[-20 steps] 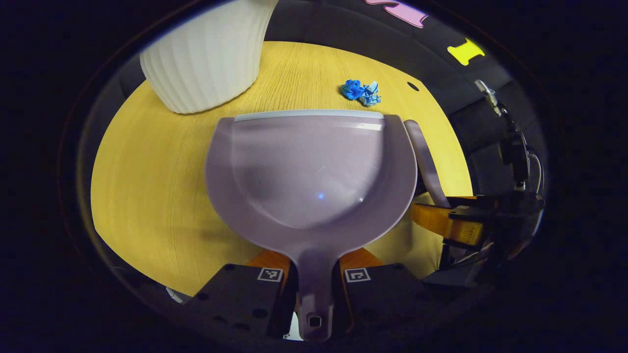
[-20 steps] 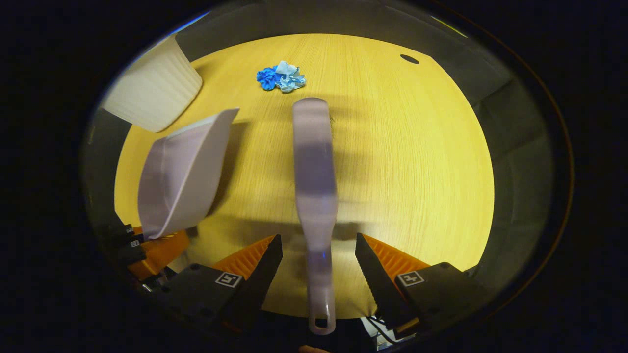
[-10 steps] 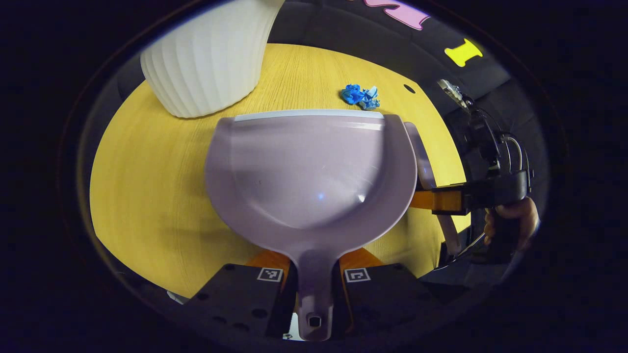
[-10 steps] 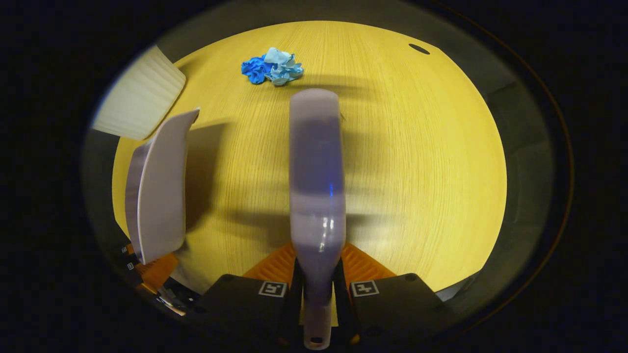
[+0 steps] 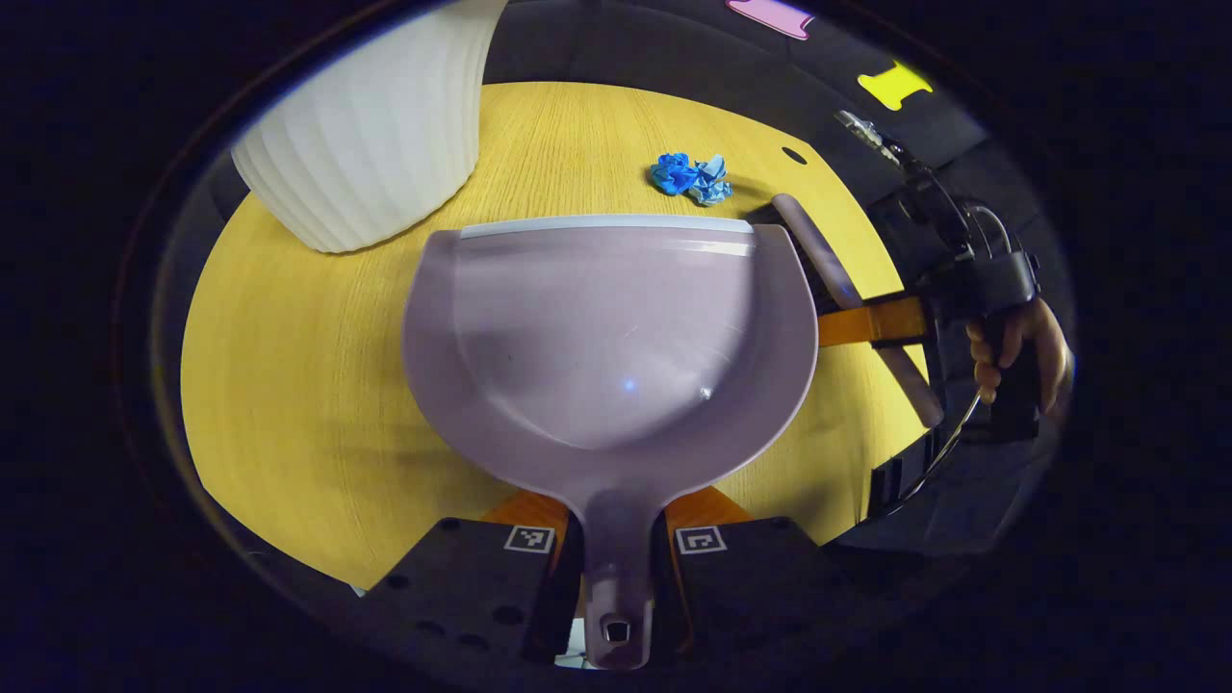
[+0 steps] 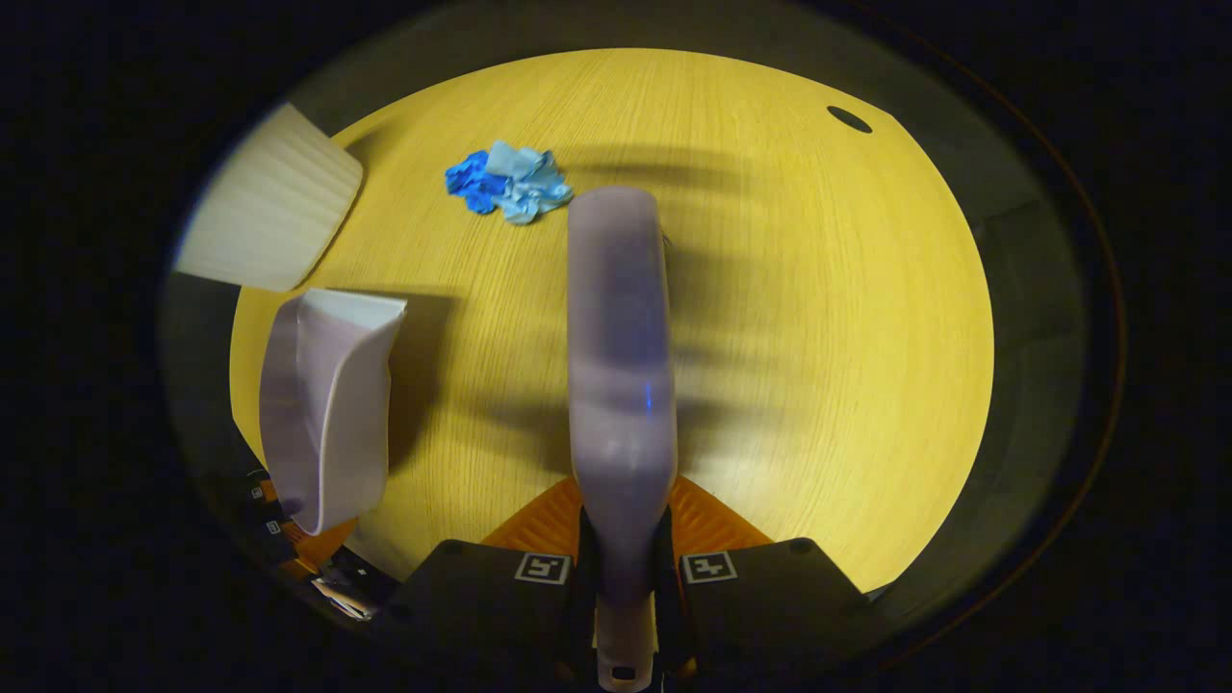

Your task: Pick up the small broom and dustpan from the desktop, sweep the trash into the dustpan with the broom, and then empty the trash into the garbage bin.

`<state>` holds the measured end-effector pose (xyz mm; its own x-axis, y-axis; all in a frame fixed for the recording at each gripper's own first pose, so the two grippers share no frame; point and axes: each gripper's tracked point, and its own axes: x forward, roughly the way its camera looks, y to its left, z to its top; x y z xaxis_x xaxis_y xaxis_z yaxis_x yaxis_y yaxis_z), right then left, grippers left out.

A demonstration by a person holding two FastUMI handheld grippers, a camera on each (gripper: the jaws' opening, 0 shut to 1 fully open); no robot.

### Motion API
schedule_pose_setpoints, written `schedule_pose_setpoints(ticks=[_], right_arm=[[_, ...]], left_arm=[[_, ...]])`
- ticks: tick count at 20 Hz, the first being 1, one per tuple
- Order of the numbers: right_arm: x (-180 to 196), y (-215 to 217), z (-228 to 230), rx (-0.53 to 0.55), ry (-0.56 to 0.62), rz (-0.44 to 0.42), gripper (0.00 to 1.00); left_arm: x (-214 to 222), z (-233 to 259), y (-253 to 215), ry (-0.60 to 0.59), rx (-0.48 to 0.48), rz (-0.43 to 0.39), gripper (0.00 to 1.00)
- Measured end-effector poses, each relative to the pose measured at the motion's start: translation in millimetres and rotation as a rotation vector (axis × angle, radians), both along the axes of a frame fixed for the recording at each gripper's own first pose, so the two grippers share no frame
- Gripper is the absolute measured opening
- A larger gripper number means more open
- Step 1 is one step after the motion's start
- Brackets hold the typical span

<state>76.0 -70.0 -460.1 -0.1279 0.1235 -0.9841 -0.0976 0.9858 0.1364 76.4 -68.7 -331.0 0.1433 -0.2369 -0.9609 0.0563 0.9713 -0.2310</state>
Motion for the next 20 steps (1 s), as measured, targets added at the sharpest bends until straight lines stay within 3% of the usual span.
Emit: schedule_pose_setpoints(ticks=[2,4,7,11,14,17,20], right_arm=[[25.0,-3.9,-1.1,0.0,-0.008,-0.027,0.28],[50.2,-12.6,-4.9,-0.035,-0.02,0.03,0.27],[100.9,-18.3,-4.8,-0.086,-0.062,0.168,0.28],[153.7,-18.5,-11.2,-0.135,-0.08,0.428,0.27],[160.0,7.5,-20.3,-0.083,-0.058,0.495,0.27],[156.5,29.1,-21.1,-0.063,-0.05,0.64,0.27],[147.7,45.5,-19.6,-0.042,-0.017,0.73,0.27]], left_arm=[[0.5,-0.7,2.8,0.021,0.025,-0.002,0.29],[1.6,-2.5,6.6,0.043,0.055,-0.017,0.29],[2.1,0.6,14.4,0.066,0.099,-0.056,0.29],[4.3,1.2,13.2,0.093,0.08,-0.07,0.3],[6.4,-0.3,16.9,0.112,0.1,-0.085,0.29],[10.6,5.3,20.5,0.115,0.146,-0.134,0.29],[14.4,6.3,25.7,0.118,0.181,-0.188,0.31]])
